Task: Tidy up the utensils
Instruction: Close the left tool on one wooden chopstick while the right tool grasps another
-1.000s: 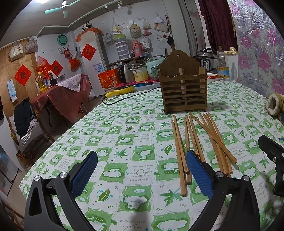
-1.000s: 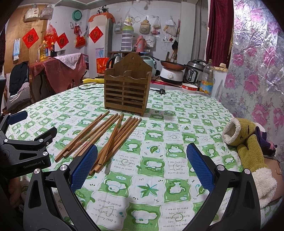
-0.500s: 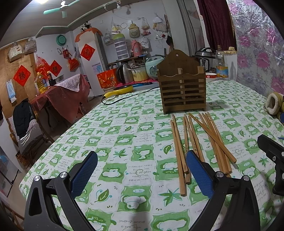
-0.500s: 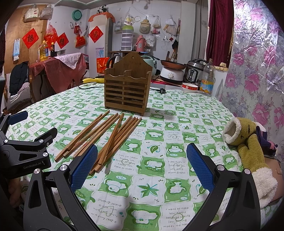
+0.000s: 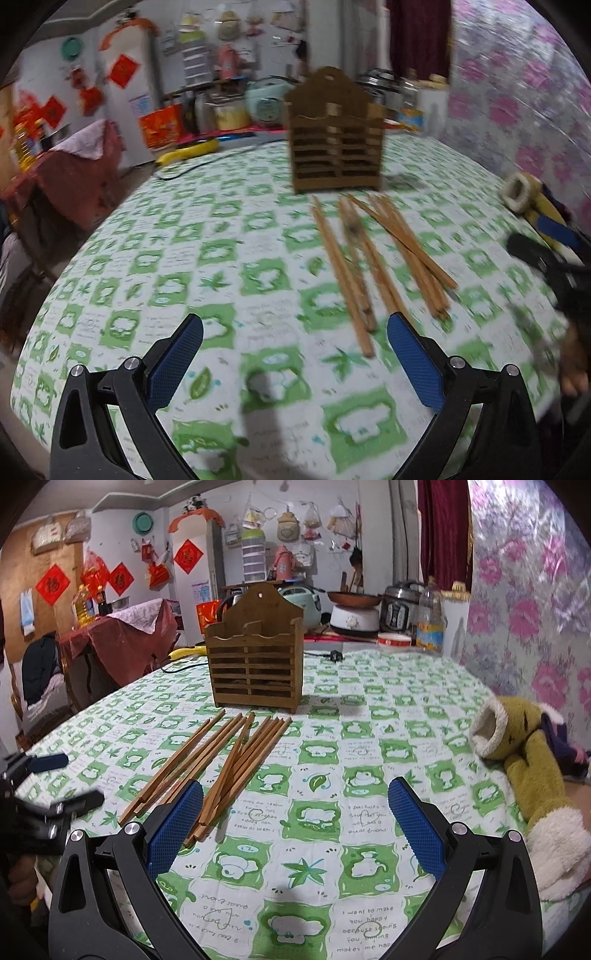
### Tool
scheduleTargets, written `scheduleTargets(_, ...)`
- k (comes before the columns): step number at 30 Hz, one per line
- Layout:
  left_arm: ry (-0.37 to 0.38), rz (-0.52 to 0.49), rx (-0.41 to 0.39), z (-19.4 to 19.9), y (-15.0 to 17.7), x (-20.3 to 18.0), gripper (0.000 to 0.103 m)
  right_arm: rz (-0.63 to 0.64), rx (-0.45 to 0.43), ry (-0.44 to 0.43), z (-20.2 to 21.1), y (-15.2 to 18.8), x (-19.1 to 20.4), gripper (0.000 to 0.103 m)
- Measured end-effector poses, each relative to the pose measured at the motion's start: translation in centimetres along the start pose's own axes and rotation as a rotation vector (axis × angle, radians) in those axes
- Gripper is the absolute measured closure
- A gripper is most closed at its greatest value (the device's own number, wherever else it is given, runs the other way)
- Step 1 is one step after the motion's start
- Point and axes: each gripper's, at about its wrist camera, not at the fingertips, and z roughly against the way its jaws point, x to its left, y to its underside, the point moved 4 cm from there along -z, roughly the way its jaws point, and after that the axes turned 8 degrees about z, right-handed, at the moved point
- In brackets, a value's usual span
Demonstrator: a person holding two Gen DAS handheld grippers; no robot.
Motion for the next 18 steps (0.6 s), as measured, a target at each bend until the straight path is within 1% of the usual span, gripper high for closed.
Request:
scheduleTargets(2,0.017,-0.041,0.017,-0.4,0.6,-0.9,0.005,-0.030,0.019,-0.019,-0.2,0.1,-0.5,0.006)
scheduleTargets(4,-0.001,-0.054,0.040,-1.2,0.9,-1.3,0.005,-0.080,0.037,-0.048,-0.4,0.3,-1.0,0.006)
scheduleTargets(6,0.007,-0.043,0.079,-2.0,1.1,-1.1,0.005,-0.113,0.064,-0.067,-0.8,0.5,-1.5,0.006)
scheduleTargets(8,0.024,-0.020,0.140,-3.1,1.0,-0.8,0.005,-0.134,0.078,-0.074,-1.0,0.6,-1.8,0.006)
scheduleTargets(9,0.018,-0.012,0.157,-3.5,0.8,-0.6,0.005,-0.141,0.085,-0.076,-1.1,0.6,-2.0,0.006)
scheduleTargets(10,0.003,-0.006,0.169,-3.8,0.6,-0.4,0.005,-0.148,0.095,-0.081,-1.2,0.7,-2.1,0.006)
scheduleTargets(13,-0.092,0.005,0.230,-5.4,-0.1,1.1,0.005,-0.154,0.116,-0.085,-1.3,0.9,-2.1,0.006)
scheduleTargets(14,-0.105,0.010,0.244,-5.6,-0.1,1.6,0.004,-0.155,0.118,-0.087,-1.3,0.8,-2.1,0.006)
scheduleTargets(16,-0.104,0.038,0.253,-5.7,-0.2,2.6,0.004,-0.160,0.107,-0.091,-1.3,0.8,-2.2,0.006)
scheduleTargets(18,-0.125,0.078,0.234,-5.4,-0.4,4.1,0.005,-0.163,0.106,-0.093,-1.3,0.8,-2.2,0.006)
